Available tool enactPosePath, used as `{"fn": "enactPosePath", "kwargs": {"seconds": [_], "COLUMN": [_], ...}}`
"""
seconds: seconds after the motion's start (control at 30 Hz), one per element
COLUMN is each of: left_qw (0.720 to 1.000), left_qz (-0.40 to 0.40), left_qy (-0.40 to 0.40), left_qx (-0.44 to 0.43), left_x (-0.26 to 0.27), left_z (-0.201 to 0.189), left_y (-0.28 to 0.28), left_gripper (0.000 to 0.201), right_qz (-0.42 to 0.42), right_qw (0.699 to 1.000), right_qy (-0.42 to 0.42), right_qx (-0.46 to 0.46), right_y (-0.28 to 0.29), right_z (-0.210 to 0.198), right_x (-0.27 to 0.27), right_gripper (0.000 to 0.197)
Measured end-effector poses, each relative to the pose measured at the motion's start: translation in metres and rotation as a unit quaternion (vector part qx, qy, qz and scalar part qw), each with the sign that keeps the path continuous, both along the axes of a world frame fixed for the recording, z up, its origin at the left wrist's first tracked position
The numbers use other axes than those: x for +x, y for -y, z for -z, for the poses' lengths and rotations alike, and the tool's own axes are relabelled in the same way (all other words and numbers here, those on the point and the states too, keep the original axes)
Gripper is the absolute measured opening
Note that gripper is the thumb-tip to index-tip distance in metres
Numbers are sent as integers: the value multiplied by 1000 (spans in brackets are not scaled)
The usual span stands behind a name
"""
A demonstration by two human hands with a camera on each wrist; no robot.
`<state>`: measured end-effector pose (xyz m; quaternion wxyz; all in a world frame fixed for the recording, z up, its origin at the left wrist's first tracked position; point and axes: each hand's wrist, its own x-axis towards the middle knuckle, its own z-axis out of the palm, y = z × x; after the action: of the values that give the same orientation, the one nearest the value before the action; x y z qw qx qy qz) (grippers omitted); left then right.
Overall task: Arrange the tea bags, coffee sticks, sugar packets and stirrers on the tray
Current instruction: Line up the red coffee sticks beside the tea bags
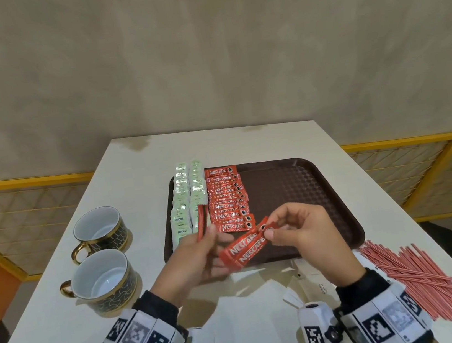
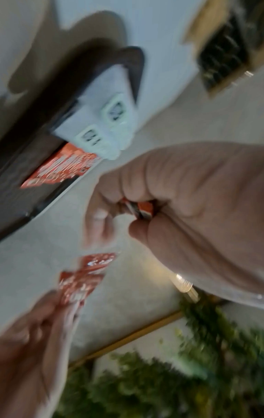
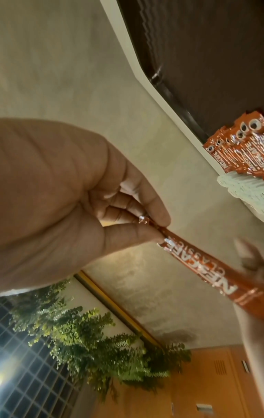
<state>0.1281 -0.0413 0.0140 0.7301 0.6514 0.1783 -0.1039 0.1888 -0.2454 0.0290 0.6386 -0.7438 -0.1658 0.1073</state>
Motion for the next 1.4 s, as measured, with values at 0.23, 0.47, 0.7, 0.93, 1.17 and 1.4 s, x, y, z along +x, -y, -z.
{"fn": "enactPosePath", "kwargs": {"seconds": [0.23,0.47,0.7,0.93,1.17,1.4], "left_qw": [988,988,984,924,801,714], "left_qz": [1,17,25,-13,107,254], "left_qy": [-35,-5,22,88,66,-35], "left_qx": [150,150,174,371,586,652], "left_x": [2,-1,3,27,111,154], "left_z": [-13,-3,5,-16,-36,1], "left_y": [9,10,5,-6,6,12], "left_gripper": [53,29,21,16,11,19], "right_qz": [11,15,5,8,-65,-29], "right_qw": [1000,999,999,995,963,917], "right_qy": [-19,-25,-26,-52,-213,-296], "right_qx": [-13,-30,-42,-89,-148,-264], "right_y": [16,16,16,16,-26,-50], "right_z": [3,11,12,1,2,43], "right_x": [-2,-5,-2,19,91,108], "right_gripper": [13,15,21,11,18,7]}}
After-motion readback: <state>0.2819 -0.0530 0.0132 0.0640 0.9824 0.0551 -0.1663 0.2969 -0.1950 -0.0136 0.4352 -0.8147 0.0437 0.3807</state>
